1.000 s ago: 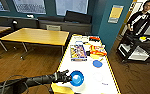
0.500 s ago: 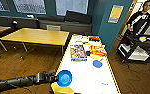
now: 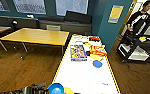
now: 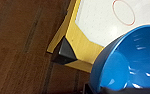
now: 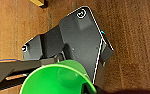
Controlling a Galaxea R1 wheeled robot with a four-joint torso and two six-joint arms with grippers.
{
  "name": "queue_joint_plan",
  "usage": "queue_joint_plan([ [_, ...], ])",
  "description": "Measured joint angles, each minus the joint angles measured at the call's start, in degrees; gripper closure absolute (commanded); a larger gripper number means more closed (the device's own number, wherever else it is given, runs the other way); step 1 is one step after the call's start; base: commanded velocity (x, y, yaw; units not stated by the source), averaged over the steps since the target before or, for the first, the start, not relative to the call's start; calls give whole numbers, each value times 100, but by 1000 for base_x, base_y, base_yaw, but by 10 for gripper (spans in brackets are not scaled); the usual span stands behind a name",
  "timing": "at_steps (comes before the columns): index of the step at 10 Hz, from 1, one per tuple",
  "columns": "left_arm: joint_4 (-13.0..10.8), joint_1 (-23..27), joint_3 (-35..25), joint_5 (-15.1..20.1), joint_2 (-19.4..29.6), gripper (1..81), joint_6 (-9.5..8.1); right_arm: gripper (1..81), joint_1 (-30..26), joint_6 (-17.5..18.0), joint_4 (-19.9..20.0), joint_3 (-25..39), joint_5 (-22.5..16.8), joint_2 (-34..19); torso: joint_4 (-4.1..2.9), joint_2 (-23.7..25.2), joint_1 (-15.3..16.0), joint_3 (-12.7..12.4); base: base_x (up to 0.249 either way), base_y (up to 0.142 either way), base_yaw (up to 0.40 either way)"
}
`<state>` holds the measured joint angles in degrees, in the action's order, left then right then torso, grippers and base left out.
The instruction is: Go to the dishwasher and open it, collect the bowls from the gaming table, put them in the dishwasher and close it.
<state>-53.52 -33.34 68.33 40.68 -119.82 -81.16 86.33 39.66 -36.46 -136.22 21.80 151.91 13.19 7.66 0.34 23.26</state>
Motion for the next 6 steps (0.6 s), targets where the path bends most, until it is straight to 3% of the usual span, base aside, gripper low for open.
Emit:
queue_joint_plan([
  [3,-232,-1158,182,-488,334,811,51,811,0,2,-6,-46,-68,51,0,2,0,0,0,0,0],
  [6,-430,-2049,794,-1156,572,811,143,811,0,2,-77,-91,-107,132,0,2,0,0,0,0,0],
])
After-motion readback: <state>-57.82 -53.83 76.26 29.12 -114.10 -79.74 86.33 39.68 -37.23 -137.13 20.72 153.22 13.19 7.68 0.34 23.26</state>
